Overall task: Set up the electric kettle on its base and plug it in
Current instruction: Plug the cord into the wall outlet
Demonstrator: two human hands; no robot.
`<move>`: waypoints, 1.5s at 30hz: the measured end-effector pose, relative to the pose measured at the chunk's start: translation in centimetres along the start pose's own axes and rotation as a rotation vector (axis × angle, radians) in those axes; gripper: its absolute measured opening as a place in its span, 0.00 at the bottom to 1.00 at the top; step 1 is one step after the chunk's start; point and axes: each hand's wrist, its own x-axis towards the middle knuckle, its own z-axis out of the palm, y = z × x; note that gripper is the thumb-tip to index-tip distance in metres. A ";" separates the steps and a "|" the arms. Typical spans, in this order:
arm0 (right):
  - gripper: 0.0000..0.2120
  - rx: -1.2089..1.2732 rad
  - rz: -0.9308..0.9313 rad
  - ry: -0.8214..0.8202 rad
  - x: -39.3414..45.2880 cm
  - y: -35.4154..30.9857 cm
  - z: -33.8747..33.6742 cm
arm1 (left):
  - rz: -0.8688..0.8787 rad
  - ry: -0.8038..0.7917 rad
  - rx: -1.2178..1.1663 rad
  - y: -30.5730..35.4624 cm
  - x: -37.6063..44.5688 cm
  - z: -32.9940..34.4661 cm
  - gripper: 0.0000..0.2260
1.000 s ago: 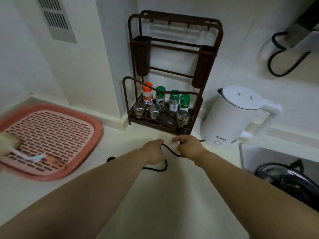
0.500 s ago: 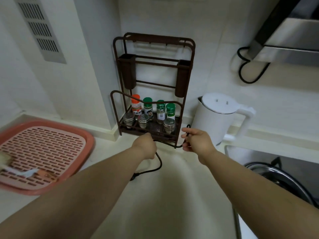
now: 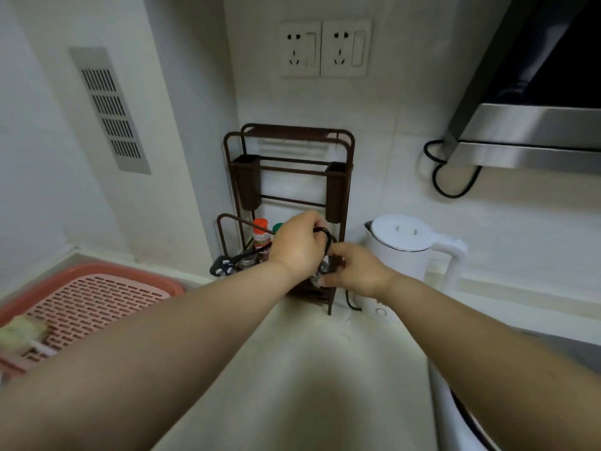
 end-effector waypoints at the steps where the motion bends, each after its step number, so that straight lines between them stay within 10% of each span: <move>1: 0.12 0.153 -0.013 -0.019 0.0 -0.6 -0.5 | 0.036 -0.014 0.018 0.7 0.4 -0.1 0.04; 13: 0.09 0.647 0.137 0.275 2.3 -1.8 -7.3 | -0.042 -0.218 0.321 2.7 6.4 -0.4 0.22; 20: 0.14 0.694 0.145 0.385 3.8 -2.0 -8.6 | -0.149 -0.464 0.184 2.5 8.0 -0.7 0.12; 30: 0.07 0.356 0.109 0.545 6.6 -2.5 -9.6 | -0.047 -0.139 -0.305 4.4 12.6 -2.5 0.09; 45: 0.11 0.077 0.171 0.764 10.4 -4.0 -13.4 | 0.152 -0.119 -0.080 4.0 16.2 -4.0 0.04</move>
